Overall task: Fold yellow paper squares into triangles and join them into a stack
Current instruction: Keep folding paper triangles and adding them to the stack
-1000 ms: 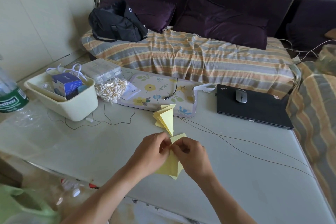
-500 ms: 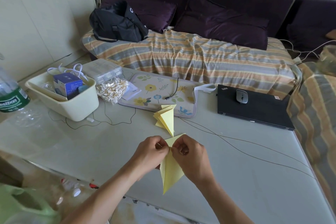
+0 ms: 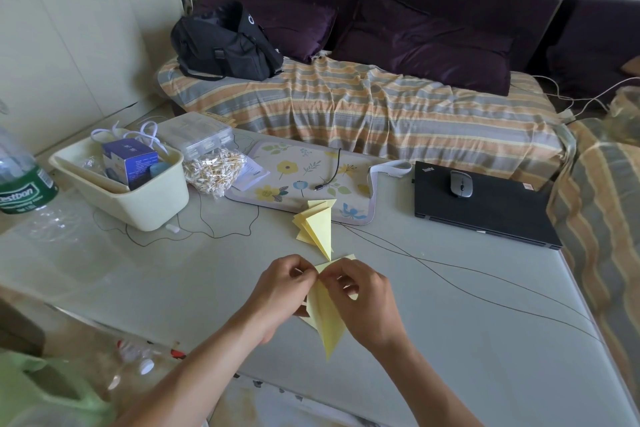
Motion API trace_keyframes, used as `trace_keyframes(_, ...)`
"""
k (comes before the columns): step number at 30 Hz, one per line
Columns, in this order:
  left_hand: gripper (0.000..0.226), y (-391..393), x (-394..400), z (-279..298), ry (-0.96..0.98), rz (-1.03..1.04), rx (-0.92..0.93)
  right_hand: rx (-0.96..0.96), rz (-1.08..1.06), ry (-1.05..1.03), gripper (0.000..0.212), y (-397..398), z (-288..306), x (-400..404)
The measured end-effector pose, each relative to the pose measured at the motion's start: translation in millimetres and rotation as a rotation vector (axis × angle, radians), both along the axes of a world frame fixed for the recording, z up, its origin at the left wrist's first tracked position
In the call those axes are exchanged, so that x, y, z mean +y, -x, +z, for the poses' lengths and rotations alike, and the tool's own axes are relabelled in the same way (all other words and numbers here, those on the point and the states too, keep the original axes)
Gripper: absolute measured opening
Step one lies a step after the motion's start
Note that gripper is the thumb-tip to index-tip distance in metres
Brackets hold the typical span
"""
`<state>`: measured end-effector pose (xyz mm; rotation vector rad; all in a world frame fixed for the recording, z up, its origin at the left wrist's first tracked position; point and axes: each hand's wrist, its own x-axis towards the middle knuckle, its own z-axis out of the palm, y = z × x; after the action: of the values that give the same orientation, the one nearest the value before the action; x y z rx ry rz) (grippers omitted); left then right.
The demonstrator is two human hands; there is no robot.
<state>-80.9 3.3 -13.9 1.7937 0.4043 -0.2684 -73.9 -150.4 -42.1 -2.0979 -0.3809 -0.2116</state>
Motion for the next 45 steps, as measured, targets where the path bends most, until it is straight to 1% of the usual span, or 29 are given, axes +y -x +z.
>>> trace_keyframes(3,0.019,0,-1,0,0.006,-0.02,-0.004,0.072,-0.009,-0.005,0.017,0,1,-1)
trace_keyframes(9,0.025,0,-4,7,0.162,-0.054,-0.002,0.251,-0.094,-0.07,0.008,-2,7,-3)
trace_keyframes(11,0.025,-1,-3,6,0.167,-0.065,0.001,0.318,-0.118,-0.09,0.007,-2,7,-4)
trace_keyframes(15,0.015,-2,-3,1,0.129,-0.084,-0.022,0.414,-0.117,-0.124,0.009,-3,8,-5)
trace_keyframes(21,0.009,-3,2,-5,0.133,-0.108,-0.071,0.475,-0.114,-0.179,0.008,-4,11,-6)
trace_keyframes(24,0.001,-4,3,-6,0.11,-0.101,-0.09,0.495,-0.104,-0.205,0.011,-4,12,-6)
trace_keyframes(27,0.005,-4,3,-6,0.095,-0.084,-0.096,0.506,-0.089,-0.207,0.014,-3,12,-5)
trace_keyframes(32,0.006,-6,5,-8,0.064,-0.01,-0.128,0.524,-0.079,-0.22,0.016,-3,12,-5)
trace_keyframes(37,0.007,-11,10,-11,0.029,0.108,-0.18,0.578,-0.084,-0.16,0.016,-3,10,-6)
trace_keyframes(39,0.008,-11,10,-11,0.046,0.078,-0.156,0.564,-0.09,-0.135,0.016,-4,10,-6)
trace_keyframes(42,0.008,-8,8,-10,0.077,-0.007,-0.102,0.543,-0.091,-0.154,0.015,-4,10,-6)
trace_keyframes(45,0.009,-7,8,-11,0.029,-0.011,-0.102,0.557,-0.055,-0.16,0.016,-4,10,-7)
